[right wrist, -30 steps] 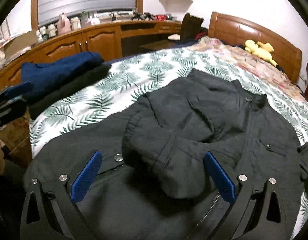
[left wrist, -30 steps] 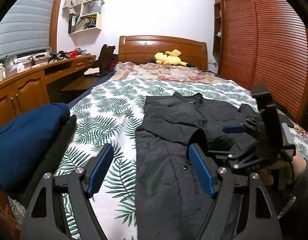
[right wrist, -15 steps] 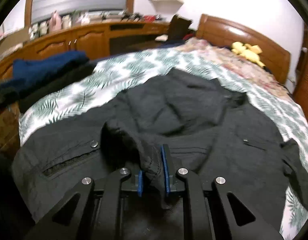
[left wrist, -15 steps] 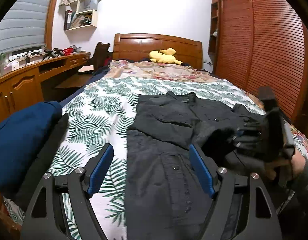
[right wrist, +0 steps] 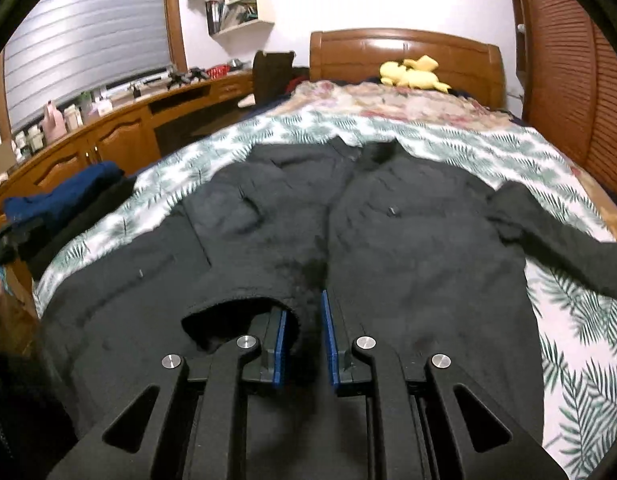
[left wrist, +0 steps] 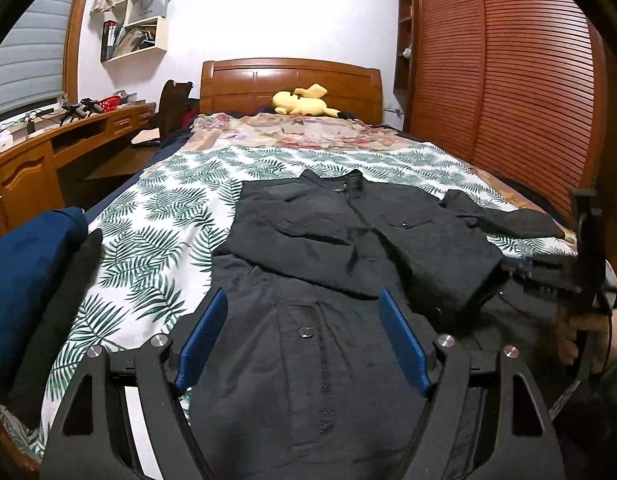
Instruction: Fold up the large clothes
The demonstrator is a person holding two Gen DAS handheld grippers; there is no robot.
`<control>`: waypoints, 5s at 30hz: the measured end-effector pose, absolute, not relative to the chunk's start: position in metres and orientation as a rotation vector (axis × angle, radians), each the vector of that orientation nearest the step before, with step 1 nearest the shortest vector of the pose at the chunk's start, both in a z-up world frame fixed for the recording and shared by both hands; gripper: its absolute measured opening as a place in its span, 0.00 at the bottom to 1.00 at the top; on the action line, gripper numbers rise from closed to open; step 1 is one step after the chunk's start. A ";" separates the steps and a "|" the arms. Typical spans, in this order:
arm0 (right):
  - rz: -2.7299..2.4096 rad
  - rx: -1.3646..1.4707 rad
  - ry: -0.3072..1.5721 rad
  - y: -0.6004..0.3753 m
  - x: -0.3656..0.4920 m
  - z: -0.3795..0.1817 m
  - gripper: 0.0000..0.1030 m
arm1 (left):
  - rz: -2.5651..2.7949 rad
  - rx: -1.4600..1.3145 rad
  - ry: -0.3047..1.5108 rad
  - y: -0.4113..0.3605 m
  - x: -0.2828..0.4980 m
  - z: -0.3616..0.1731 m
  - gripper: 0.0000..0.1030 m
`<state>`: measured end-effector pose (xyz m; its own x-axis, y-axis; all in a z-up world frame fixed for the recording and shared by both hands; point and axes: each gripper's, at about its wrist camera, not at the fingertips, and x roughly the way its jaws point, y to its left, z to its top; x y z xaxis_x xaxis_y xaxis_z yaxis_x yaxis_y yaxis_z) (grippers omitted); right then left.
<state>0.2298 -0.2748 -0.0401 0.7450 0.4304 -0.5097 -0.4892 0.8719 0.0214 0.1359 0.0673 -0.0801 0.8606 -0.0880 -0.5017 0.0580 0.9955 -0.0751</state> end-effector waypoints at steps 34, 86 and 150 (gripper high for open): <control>0.376 -0.090 0.686 -0.323 0.246 -0.045 0.42 | -0.223 -0.055 0.509 -0.045 0.168 -0.063 0.76; 0.464 -0.167 0.791 -0.296 0.346 -0.066 0.38 | -0.267 0.003 0.529 -0.072 0.171 -0.071 0.77; -0.349 0.194 0.785 -0.627 0.430 -0.036 0.57 | -0.332 0.079 0.604 -0.110 0.173 -0.083 0.77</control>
